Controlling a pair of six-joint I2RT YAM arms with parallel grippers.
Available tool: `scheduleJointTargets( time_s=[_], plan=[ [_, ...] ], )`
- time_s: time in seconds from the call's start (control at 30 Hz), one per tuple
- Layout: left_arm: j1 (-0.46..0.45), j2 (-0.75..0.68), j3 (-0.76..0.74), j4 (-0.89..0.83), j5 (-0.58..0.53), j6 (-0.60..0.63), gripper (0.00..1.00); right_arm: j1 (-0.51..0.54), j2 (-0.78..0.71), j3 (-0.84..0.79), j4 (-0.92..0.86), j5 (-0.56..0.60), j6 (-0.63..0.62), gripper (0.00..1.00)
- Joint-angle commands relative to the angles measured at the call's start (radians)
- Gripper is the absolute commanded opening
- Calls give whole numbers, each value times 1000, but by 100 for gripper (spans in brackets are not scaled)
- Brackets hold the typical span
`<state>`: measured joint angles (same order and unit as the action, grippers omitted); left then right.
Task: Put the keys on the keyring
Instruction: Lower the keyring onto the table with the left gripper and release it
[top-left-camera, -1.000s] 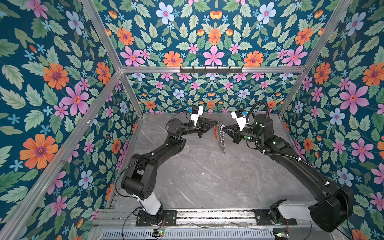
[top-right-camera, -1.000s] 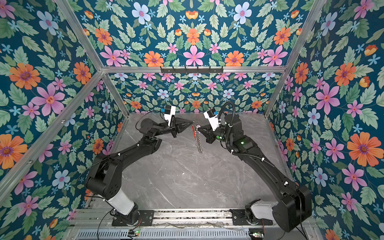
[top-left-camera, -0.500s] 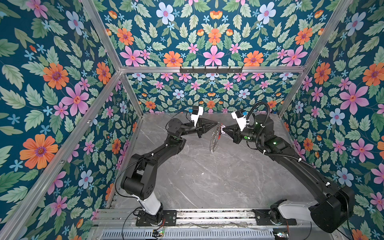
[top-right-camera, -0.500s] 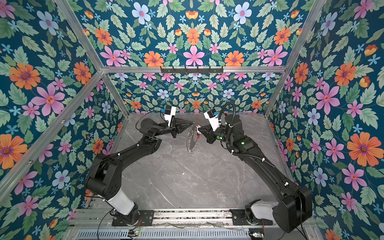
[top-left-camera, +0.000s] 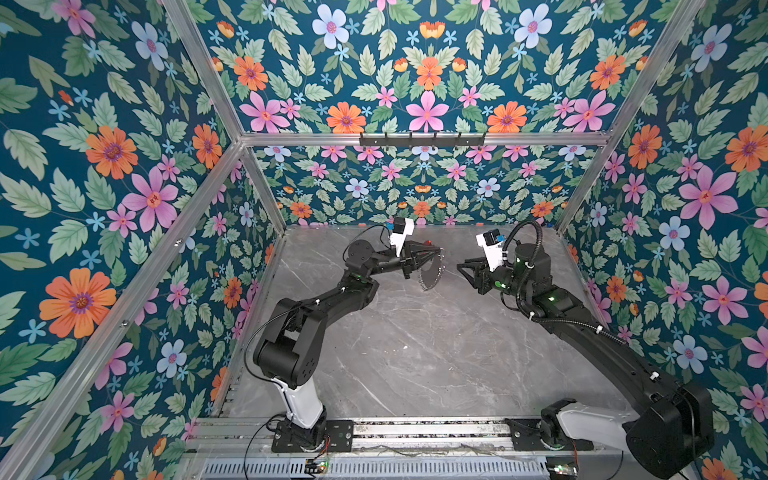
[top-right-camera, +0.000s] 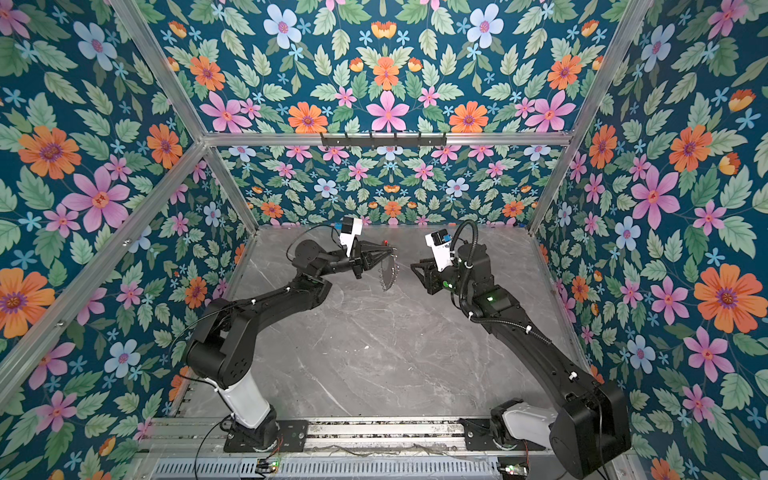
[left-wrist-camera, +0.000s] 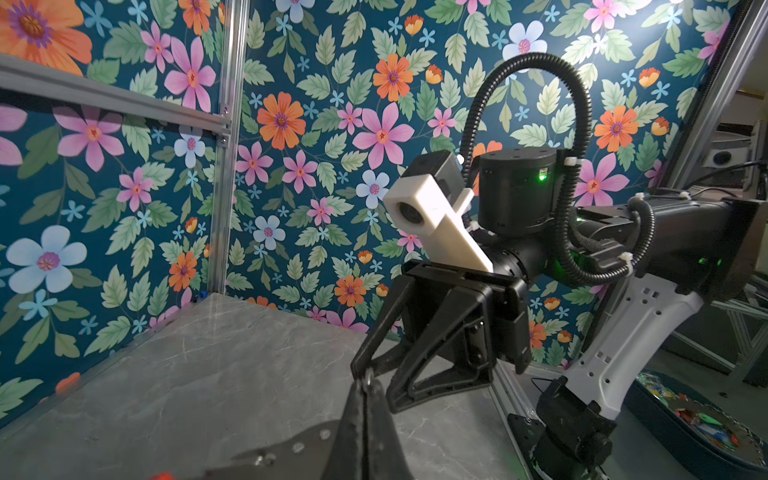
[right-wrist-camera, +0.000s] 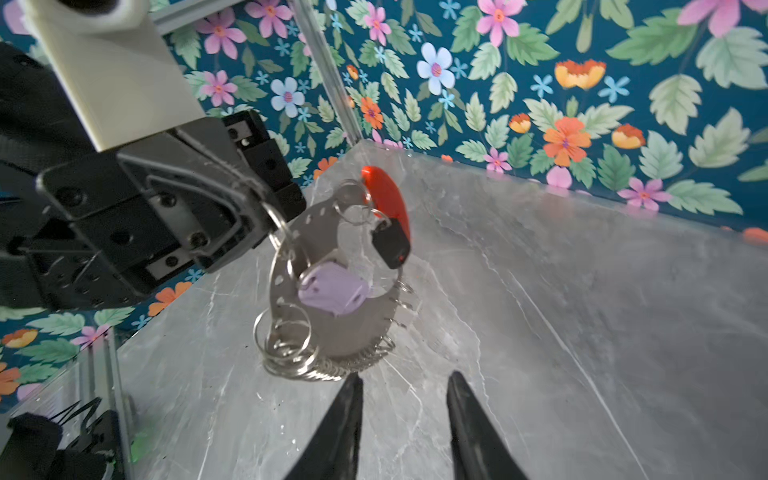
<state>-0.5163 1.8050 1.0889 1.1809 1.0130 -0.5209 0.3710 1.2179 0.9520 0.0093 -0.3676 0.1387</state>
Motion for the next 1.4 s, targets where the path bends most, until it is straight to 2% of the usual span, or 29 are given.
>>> scheduleJointTargets(
  time_s=[0.0, 0.13, 0.23, 0.37, 0.57, 0.87, 1.03, 1.23, 1.3, 1.37],
  plan=[
    [-41, 71, 24, 89, -74, 27, 0, -23, -13, -36, 57, 127, 75, 35],
    [-98, 217, 118, 163, -140, 16, 0, -84, -32, -80, 24, 298, 178, 35],
    [-137, 338, 219, 262, -194, -55, 0, -144, -54, -122, 32, 319, 239, 35],
    [-175, 462, 295, 334, -222, -87, 0, -165, -70, -140, 32, 347, 237, 36],
    [-144, 528, 152, 446, -213, -54, 0, -177, -50, -136, 16, 354, 215, 36],
    [-74, 500, -62, 487, -216, -21, 0, -181, -9, -142, 70, 228, 224, 39],
    [-50, 502, -120, 486, -229, -11, 0, -180, 12, -144, 87, 174, 244, 40],
    [-45, 514, -177, 491, -265, -8, 0, -181, 3, -141, 87, 177, 243, 42],
    [-45, 512, -190, 491, -280, 3, 1, -180, 3, -140, 80, 186, 243, 49],
    [-45, 508, -203, 490, -300, 9, 3, -181, 1, -138, 63, 229, 251, 62]
  ],
)
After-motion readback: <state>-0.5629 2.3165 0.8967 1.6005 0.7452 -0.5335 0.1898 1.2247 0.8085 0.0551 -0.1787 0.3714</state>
